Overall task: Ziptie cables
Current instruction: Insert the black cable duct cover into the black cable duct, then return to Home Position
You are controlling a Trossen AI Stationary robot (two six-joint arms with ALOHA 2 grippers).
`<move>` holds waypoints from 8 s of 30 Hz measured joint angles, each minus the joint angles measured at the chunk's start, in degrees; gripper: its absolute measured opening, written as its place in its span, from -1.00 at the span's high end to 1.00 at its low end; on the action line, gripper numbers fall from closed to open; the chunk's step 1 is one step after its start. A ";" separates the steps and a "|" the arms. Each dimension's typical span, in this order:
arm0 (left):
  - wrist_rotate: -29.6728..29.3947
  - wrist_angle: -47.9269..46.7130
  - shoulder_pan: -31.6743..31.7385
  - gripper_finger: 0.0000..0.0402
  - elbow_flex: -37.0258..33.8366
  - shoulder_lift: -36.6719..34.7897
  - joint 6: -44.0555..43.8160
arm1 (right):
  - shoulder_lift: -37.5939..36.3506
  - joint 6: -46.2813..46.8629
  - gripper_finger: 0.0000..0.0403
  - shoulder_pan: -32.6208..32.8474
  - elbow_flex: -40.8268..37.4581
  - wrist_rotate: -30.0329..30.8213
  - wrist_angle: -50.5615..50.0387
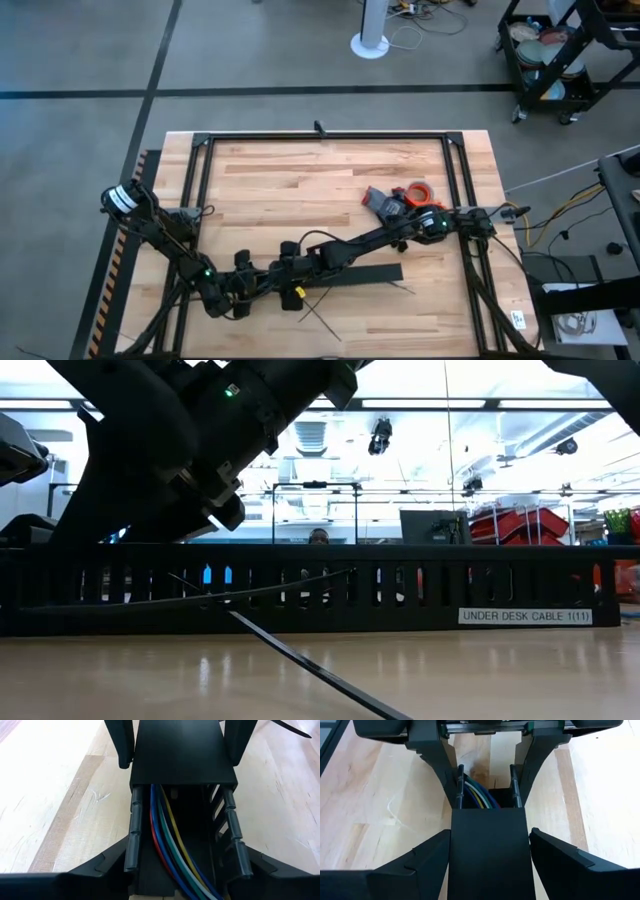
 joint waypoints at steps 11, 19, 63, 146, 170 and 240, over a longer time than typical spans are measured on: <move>-0.96 0.72 1.18 -0.13 -0.07 0.02 0.93 | 0.84 1.18 -0.03 -0.02 0.07 -1.56 3.74; -1.78 1.51 2.74 -0.16 -0.07 0.14 0.70 | 0.95 -0.25 0.14 -0.01 0.04 -1.53 7.45; 0.01 1.31 2.73 -0.13 -0.04 0.17 1.16 | 0.64 -2.58 -0.16 -1.12 3.63 -2.22 -9.61; -7.69 10.14 -1.88 -0.15 -2.78 7.41 -0.17 | 3.24 -1.06 -0.13 -1.11 3.78 -1.97 0.45; -5.53 9.51 -2.03 -0.36 -2.80 6.14 0.21 | 2.14 0.44 -0.38 -1.25 3.80 -2.21 -0.68; 24.74 -7.76 48.61 0.54 1.09 -63.90 47.98 | -97.19 -10.34 1.00 -4.89 -81.90 9.65 20.72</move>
